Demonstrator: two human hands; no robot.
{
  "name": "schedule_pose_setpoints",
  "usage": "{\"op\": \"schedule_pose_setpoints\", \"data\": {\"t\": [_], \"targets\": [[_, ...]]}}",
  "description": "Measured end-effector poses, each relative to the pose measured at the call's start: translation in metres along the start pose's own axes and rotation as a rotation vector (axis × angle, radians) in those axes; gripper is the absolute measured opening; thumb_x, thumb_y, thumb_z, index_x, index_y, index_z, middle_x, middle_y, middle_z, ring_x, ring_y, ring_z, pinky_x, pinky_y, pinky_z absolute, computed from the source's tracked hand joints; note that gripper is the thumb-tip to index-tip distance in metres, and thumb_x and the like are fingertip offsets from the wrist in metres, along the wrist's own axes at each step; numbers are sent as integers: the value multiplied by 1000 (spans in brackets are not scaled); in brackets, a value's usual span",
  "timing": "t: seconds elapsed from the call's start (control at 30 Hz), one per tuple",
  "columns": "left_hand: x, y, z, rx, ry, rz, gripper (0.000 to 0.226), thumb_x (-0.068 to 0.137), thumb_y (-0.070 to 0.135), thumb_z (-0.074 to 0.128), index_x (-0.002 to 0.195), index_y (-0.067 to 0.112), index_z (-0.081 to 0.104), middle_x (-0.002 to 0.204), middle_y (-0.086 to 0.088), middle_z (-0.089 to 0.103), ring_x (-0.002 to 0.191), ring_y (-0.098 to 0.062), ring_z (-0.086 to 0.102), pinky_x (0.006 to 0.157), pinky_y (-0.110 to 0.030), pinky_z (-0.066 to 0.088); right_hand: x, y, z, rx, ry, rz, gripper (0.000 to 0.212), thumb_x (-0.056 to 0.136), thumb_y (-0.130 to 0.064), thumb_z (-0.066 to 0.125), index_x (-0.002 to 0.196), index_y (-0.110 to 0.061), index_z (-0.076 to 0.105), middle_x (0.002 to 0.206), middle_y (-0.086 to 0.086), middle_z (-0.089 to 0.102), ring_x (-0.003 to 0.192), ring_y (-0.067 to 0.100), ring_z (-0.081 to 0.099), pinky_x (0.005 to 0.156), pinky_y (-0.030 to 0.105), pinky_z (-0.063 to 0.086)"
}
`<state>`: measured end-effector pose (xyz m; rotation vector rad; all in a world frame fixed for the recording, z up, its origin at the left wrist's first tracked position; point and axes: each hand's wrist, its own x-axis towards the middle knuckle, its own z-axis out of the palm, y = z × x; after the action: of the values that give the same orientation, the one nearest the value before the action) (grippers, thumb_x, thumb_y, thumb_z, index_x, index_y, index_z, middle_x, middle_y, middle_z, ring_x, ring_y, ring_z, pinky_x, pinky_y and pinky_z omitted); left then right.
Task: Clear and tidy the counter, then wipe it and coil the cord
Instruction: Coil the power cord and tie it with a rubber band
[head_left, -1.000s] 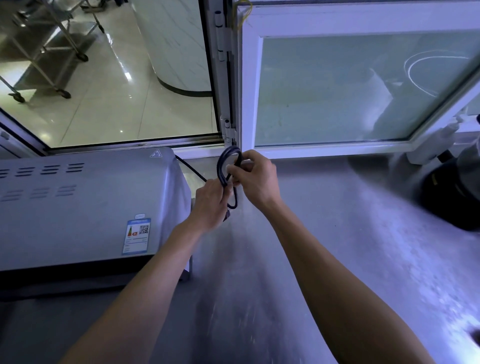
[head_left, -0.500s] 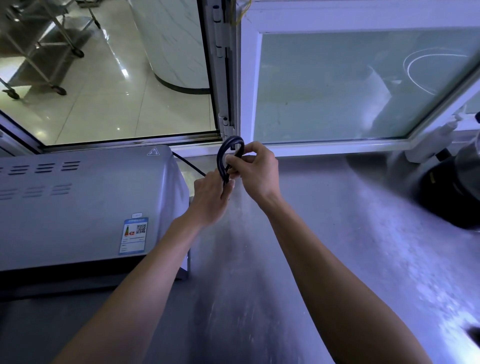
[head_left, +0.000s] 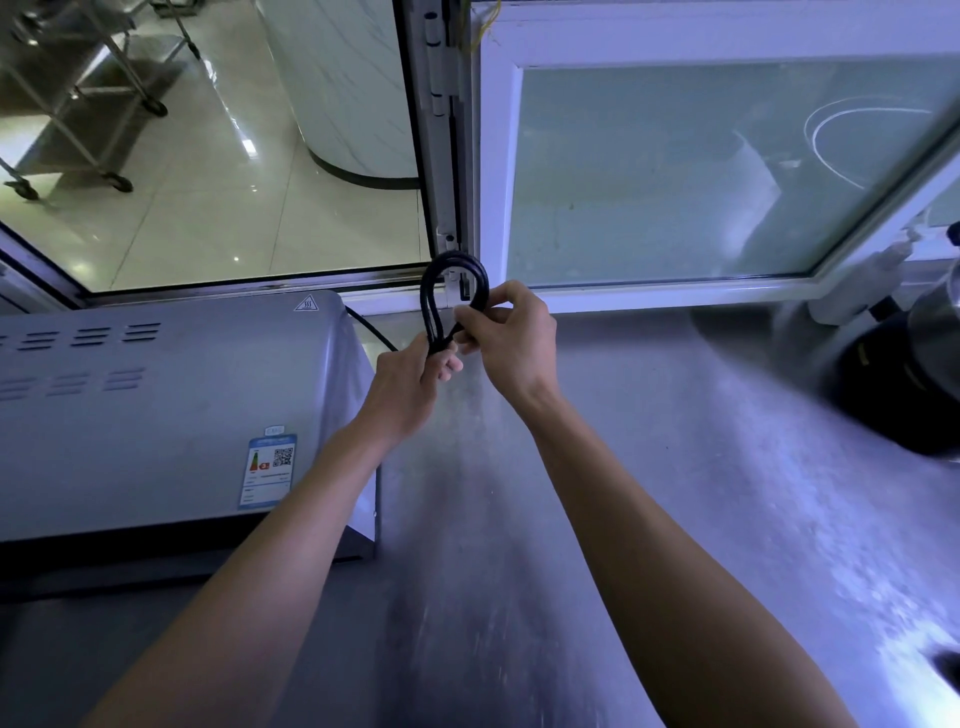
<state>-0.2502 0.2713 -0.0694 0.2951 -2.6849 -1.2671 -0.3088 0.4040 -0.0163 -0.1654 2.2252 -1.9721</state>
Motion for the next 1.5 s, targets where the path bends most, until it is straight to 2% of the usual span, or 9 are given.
{"op": "schedule_pose_setpoints", "data": {"t": [0.23,0.4,0.67,0.77,0.9,1.1,1.27,1.37,1.5], "targets": [[2,1,-5,-141,-55,-53,21,104,19,43,97,12,61,85,5,71,75,-14,61,71,-28,48,4,3,-4,-43,9,-15,17,86,-16,69,90,-5,57,66,5,72,59,22,69,66,35,58],[6,4,-9,-154,-73,-87,23,104,23,42,96,14,62,84,5,71,65,-5,56,51,-15,40,10,-2,-5,-83,-21,-25,10,88,-16,66,90,-10,59,68,5,72,63,25,69,68,36,56],[25,17,-25,-265,-98,-76,23,105,22,42,94,21,63,82,-1,72,65,-13,57,53,-16,39,29,-27,-22,-189,-51,-79,9,90,-20,65,99,-19,66,84,-2,75,76,19,72,78,45,60],[30,24,-33,-307,-86,-82,23,103,25,44,93,29,64,78,3,71,64,-11,57,46,-14,38,34,-42,-30,-247,-37,-138,15,92,-18,63,107,-17,67,92,-2,74,83,16,70,82,42,59],[39,36,-45,-376,-63,-118,24,98,34,43,96,21,63,76,3,70,67,-16,59,54,-33,41,37,-66,-38,-312,3,-231,19,96,-21,62,114,-17,68,97,-1,72,84,14,67,82,30,57],[53,56,-67,-396,-33,-90,30,107,18,34,85,15,55,63,4,62,58,-14,54,58,-26,43,46,-103,-41,-426,63,-418,18,95,-17,63,110,-12,71,97,-5,71,85,8,62,71,1,40],[61,73,-84,-444,-2,-82,31,106,9,33,83,8,53,60,-4,55,53,-9,51,53,-11,43,68,-138,-36,-508,131,-585,25,94,-18,65,117,-9,69,110,3,71,91,14,63,84,27,52],[68,79,-93,-433,4,-69,29,105,8,34,86,4,54,64,-9,57,48,-9,51,50,-13,41,91,-156,-29,-628,139,-621,34,96,-21,64,127,-9,65,119,8,66,101,21,60,90,34,49],[80,77,-104,-456,-23,-65,28,106,9,34,86,4,54,67,-10,60,59,-24,55,64,-27,47,123,-172,-21,-699,175,-593,33,98,-21,59,127,-6,63,121,15,62,111,31,56,93,39,47]]}}
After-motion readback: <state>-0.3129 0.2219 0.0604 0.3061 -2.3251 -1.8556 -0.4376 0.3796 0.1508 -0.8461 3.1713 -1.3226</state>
